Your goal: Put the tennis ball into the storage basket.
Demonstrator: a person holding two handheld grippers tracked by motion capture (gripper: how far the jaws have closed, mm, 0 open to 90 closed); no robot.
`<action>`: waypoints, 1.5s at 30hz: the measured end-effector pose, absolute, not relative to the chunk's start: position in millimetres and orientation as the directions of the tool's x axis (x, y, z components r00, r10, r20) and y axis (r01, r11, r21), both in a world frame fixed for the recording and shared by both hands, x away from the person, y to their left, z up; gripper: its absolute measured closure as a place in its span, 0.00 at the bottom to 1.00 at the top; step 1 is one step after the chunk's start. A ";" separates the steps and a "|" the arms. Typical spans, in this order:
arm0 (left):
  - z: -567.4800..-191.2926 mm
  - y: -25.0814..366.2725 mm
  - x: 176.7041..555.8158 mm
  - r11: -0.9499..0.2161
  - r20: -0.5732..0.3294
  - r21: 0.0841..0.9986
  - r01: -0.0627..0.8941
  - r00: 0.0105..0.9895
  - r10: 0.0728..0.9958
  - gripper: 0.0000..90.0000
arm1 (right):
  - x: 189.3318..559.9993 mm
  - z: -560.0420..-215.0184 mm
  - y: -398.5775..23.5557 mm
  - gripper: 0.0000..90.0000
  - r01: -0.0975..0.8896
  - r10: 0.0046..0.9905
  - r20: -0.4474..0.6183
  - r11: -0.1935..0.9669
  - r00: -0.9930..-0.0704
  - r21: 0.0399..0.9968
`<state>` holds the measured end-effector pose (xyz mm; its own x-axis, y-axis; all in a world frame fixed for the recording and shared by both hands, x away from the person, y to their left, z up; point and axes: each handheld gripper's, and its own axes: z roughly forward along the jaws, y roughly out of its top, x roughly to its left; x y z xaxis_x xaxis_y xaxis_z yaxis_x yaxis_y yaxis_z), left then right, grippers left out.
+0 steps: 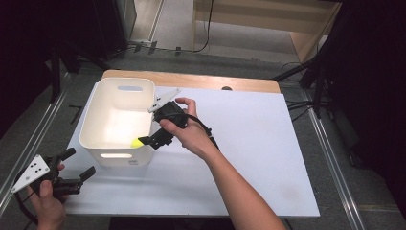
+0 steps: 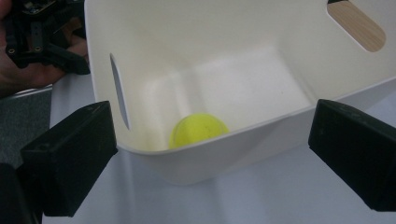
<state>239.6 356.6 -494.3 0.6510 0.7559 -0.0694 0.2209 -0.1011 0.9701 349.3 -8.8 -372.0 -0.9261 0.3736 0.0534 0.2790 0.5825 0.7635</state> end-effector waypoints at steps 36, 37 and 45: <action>-494.3 355.4 239.8 -0.114 -0.061 0.968 0.224 0.649 0.758 0.00 | 317.2 -412.1 -121.6 0.00 0.386 0.538 0.082 0.482 -0.839 0.787; -494.4 355.2 239.8 -0.112 -0.062 0.968 0.223 0.649 0.758 0.00 | 316.4 -414.1 -124.1 0.00 0.387 0.537 0.086 0.478 -0.839 0.789; -494.4 355.0 239.9 -0.114 -0.059 0.968 0.222 0.649 0.759 0.00 | 307.6 -427.6 -143.8 0.00 0.413 0.568 0.101 0.454 -0.817 0.790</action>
<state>239.9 355.0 -494.4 0.6488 0.7587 -0.0593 0.2221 -0.1143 0.9683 307.6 -143.8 -427.6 -0.8169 0.5679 0.1013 0.4132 0.4535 0.7897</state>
